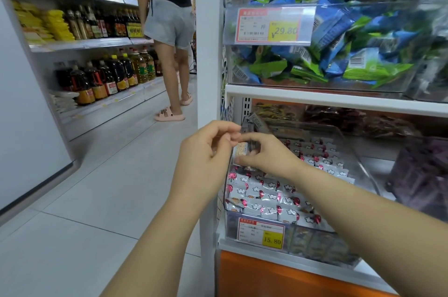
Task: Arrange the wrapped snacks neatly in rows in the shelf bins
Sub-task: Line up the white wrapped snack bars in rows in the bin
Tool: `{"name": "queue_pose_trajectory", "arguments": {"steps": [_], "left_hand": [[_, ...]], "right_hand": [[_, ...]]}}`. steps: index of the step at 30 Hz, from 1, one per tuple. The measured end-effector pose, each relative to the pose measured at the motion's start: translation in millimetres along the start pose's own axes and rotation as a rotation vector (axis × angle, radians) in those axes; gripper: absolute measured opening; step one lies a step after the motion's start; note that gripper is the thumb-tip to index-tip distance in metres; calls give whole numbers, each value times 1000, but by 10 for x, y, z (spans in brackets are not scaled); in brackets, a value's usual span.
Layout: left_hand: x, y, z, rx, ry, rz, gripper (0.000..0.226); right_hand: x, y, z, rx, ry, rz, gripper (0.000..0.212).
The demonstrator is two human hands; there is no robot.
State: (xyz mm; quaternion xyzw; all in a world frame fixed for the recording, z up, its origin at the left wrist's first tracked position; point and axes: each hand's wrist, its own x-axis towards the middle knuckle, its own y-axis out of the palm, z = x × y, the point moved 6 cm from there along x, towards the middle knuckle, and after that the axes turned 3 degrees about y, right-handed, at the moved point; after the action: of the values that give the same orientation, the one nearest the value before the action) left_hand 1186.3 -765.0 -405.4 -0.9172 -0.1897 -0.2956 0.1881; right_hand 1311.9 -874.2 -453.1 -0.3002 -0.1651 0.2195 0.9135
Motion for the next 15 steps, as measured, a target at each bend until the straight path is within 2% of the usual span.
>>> {"name": "queue_pose_trajectory", "arguments": {"steps": [6,9,12,15], "left_hand": [[-7,17,6,37,17,-14,38],[-10,46,16,43,14,-3,41],[-14,69,33,54,18,13,43],[-40,79,38,75,16,47,41]], "right_hand": [[-44,-19,3,104,27,-1,41],[-66,6,49,53,-25,-34,36],[-64,-27,86,55,-19,-71,52],[-143,-227,27,285,74,-178,68]]}}
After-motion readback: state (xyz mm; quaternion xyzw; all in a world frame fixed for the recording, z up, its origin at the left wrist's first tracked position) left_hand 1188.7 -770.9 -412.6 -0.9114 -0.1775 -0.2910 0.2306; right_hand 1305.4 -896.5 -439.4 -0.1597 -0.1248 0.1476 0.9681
